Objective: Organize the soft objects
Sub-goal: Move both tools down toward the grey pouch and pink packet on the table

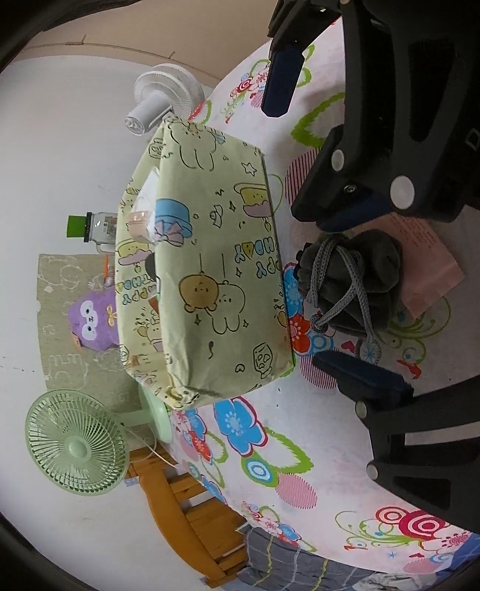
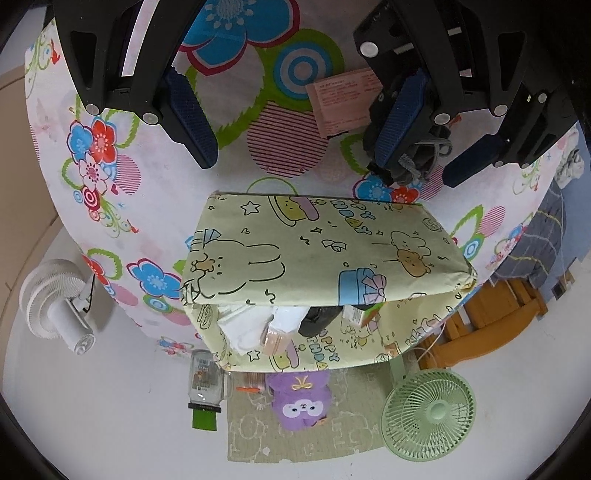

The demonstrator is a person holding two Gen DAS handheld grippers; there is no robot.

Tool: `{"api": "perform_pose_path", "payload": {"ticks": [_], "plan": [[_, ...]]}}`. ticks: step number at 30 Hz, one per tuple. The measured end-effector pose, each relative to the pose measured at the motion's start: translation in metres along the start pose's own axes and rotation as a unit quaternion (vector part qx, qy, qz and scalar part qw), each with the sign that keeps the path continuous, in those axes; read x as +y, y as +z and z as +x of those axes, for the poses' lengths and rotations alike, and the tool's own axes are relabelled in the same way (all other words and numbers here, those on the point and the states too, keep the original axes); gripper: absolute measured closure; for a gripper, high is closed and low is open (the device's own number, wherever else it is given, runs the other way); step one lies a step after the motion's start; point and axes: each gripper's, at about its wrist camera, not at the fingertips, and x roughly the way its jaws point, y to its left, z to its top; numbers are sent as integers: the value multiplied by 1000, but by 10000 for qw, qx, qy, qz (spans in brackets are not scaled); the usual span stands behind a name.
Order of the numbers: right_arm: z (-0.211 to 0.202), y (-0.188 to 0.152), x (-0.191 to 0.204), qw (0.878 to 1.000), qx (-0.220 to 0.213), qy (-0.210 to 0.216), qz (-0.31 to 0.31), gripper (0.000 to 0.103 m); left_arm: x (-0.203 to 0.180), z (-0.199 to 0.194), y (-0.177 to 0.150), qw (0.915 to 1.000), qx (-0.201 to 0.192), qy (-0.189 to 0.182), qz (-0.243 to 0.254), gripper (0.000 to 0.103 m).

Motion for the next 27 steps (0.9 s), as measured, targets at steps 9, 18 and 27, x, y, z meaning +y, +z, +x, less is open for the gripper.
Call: {"api": "perform_pose_path", "payload": {"ticks": [9,18,27], "plan": [[9,-1,0,9999,112,-12,-12,14,-1,3,-2,9999,28,-98,80,53],[7,-5,6,9999,144,42,-64,14,3,-1,-7,9999,96,-104,50,54],[2,-14,5,9997,191,104,-87,14,5,-14,-19,9997,187,-33,-127,55]]}}
